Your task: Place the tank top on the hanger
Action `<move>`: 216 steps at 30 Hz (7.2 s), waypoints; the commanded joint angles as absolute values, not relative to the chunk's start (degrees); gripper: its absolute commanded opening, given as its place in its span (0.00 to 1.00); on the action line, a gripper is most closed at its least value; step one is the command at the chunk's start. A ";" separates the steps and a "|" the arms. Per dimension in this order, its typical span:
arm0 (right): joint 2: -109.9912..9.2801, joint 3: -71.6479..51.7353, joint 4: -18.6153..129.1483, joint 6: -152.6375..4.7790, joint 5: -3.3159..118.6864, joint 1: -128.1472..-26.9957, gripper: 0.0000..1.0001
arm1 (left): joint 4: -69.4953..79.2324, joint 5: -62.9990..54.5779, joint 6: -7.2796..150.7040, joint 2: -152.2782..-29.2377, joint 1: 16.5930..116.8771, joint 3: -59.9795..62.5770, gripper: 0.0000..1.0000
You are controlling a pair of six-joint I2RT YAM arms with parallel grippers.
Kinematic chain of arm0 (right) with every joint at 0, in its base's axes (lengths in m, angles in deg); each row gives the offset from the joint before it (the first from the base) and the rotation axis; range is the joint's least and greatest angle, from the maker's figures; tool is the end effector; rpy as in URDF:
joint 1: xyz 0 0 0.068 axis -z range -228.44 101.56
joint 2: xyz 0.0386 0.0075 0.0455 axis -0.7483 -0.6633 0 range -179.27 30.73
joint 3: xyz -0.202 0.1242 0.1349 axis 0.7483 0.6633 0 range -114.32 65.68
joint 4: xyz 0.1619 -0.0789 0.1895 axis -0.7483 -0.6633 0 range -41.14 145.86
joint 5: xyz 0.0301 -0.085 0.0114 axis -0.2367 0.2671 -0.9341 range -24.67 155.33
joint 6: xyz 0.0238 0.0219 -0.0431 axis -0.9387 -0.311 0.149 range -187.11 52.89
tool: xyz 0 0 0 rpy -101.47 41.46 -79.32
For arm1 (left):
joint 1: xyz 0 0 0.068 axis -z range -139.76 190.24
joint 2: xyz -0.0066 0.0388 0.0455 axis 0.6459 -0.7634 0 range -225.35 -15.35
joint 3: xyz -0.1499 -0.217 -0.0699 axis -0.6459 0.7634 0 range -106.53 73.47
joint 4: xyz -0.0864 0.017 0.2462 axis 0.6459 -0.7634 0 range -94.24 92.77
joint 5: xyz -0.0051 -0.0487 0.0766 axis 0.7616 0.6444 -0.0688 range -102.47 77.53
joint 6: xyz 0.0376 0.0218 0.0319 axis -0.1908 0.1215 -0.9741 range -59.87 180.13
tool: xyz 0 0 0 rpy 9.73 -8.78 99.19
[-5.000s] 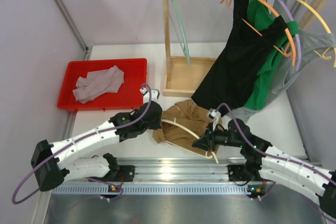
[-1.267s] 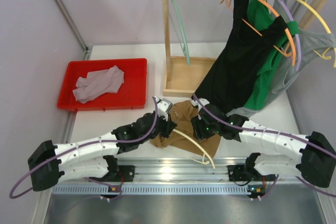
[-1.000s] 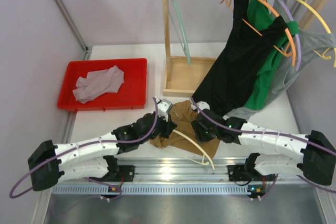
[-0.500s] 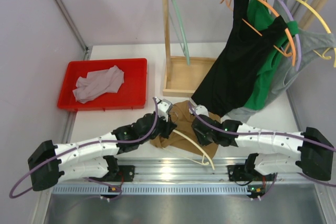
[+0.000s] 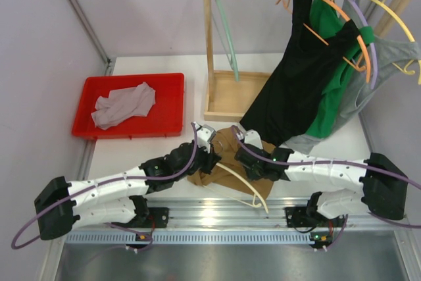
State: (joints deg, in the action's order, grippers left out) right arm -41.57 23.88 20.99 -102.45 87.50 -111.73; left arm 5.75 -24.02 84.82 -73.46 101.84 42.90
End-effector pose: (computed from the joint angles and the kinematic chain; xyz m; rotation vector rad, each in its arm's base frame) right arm 0.1134 0.1957 0.1951 -0.5143 2.5226 0.0972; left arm 0.1131 -0.1942 0.2324 0.5278 2.0054 -0.7567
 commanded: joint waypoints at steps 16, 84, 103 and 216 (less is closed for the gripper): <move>-40.04 21.56 17.63 -104.29 93.45 -112.96 0.01 | 7.86 -29.87 85.44 -70.38 102.20 42.97 0.00; -30.80 20.68 13.50 -102.62 77.81 -101.89 0.00 | 7.77 -60.55 91.33 -55.44 102.20 51.76 0.00; -27.72 11.81 7.53 -99.28 74.82 -99.68 0.00 | 11.54 -60.29 88.26 -59.47 102.20 49.13 0.00; -27.45 -26.16 -9.98 -90.08 89.61 -93.85 0.00 | -1.63 -42.97 77.18 -61.05 107.38 16.78 0.48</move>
State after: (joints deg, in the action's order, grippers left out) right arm -25.76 -22.02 -13.98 -95.36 93.20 -101.59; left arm -1.99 -43.32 76.95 -61.85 107.15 18.44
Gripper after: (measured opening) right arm 0.160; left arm 0.482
